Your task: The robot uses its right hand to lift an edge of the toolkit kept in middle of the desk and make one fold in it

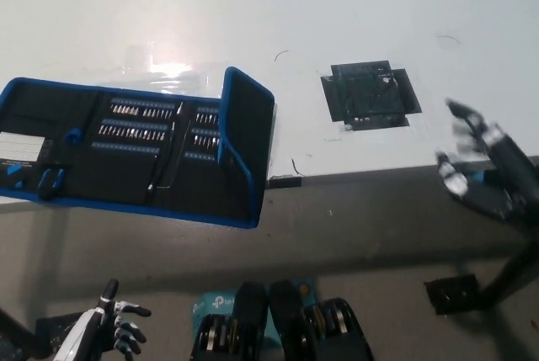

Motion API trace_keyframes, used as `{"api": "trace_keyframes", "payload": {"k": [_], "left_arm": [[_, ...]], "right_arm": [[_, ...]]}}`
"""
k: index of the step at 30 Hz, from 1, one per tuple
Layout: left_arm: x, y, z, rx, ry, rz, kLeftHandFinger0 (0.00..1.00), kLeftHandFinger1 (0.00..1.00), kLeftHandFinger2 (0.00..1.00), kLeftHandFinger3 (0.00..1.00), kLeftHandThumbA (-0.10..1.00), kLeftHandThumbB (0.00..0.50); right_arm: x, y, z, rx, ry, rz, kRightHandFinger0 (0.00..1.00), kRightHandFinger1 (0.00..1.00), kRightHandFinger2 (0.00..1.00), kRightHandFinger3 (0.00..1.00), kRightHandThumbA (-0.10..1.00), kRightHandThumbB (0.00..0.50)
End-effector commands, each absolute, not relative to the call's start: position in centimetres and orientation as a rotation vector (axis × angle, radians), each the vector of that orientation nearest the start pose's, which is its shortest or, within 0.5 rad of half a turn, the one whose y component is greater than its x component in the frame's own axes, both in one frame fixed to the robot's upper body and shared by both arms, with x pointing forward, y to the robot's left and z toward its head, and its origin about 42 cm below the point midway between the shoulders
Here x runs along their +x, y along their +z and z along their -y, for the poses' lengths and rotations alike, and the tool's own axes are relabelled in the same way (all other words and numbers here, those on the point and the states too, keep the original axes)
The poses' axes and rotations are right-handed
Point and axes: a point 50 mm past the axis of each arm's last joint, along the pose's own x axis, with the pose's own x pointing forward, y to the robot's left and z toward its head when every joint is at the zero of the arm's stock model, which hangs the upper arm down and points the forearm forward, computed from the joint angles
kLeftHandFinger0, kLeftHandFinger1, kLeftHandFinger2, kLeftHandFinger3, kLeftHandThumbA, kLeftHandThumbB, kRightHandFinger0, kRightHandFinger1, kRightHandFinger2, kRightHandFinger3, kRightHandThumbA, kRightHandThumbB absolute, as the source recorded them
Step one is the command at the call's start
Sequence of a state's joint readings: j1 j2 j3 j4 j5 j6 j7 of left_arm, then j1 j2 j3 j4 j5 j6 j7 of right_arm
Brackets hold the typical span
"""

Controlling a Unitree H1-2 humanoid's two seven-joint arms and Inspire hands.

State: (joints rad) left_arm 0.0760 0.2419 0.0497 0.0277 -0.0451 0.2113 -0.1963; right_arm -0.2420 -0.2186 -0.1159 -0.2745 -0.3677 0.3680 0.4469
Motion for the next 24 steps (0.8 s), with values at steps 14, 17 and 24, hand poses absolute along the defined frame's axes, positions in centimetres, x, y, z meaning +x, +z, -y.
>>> {"api": "trace_keyframes", "payload": {"k": [14, 17, 24], "left_arm": [[25.4, 7.4, -31.0, 0.182, -0.098, -0.281, 0.26, 0.26, 0.27, 0.45, 1.00, 0.500], [25.3, 7.3, -31.0, 0.179, -0.095, -0.276, 0.24, 0.26, 0.27, 0.45, 1.00, 0.500], [25.8, 7.5, -31.2, 0.196, -0.097, -0.270, 0.31, 0.27, 0.29, 0.45, 1.00, 0.500]], "right_arm": [[27.4, 10.5, 34.0, -0.258, -0.156, 0.062, 0.34, 0.42, 0.64, 0.89, 0.03, 0.177], [27.1, 9.0, 34.2, -0.232, -0.175, 0.034, 0.32, 0.38, 0.57, 0.82, 0.10, 0.190], [26.5, 5.9, 34.8, -0.038, -0.210, -0.090, 0.19, 0.25, 0.41, 0.68, 0.08, 0.218]]}}
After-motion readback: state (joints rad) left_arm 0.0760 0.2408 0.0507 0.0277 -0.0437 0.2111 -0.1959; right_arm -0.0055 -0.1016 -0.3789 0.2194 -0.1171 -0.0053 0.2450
